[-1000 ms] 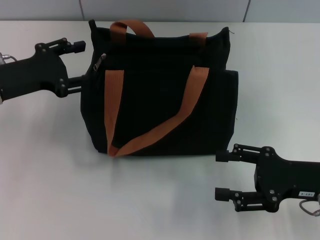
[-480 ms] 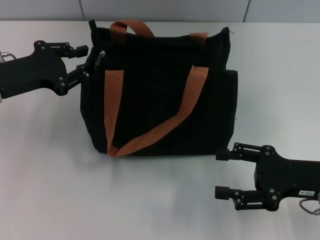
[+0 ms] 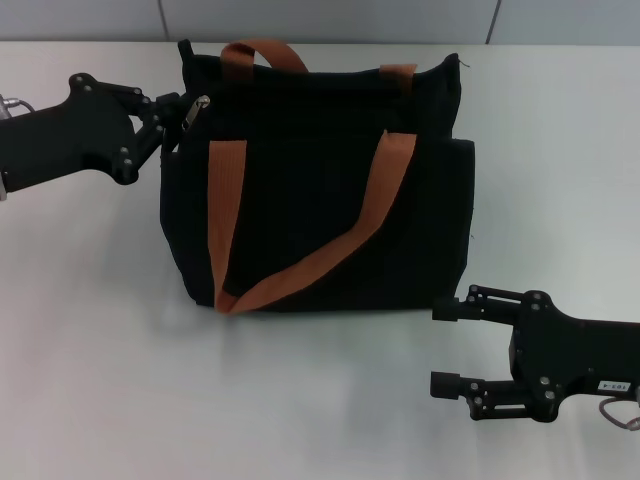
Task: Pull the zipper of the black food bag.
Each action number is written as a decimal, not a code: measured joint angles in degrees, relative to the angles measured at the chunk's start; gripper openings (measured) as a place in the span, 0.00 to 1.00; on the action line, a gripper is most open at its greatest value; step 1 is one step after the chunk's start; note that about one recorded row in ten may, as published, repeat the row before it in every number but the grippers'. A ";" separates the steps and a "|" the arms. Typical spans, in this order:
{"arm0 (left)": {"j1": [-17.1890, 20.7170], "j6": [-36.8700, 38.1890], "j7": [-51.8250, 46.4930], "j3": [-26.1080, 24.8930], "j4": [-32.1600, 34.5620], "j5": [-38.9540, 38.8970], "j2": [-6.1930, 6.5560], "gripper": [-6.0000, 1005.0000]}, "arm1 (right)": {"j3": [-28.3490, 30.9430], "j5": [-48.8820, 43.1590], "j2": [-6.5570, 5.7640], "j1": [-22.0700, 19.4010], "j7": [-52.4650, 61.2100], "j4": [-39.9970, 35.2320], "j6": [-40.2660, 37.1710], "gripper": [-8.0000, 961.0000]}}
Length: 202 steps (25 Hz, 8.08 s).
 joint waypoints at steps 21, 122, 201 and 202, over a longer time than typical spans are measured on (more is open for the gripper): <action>0.90 1.92 -0.65 0.46 0.01 -0.75 0.09 0.07 | 0.00 0.08 0.02 0.06 0.06 0.00 0.05 0.83; 2.65 5.19 9.05 0.90 -1.99 -10.81 -2.84 0.03 | -19.61 5.53 -0.05 37.99 69.80 -4.85 27.31 0.46; 1.57 5.45 6.73 0.89 -2.29 -12.19 -2.83 0.04 | -22.81 6.24 0.60 38.24 70.02 -6.25 32.56 0.30; 1.40 5.50 6.53 0.89 -2.29 -12.18 -2.83 0.04 | -23.04 6.27 0.72 38.48 70.02 -6.22 32.58 0.30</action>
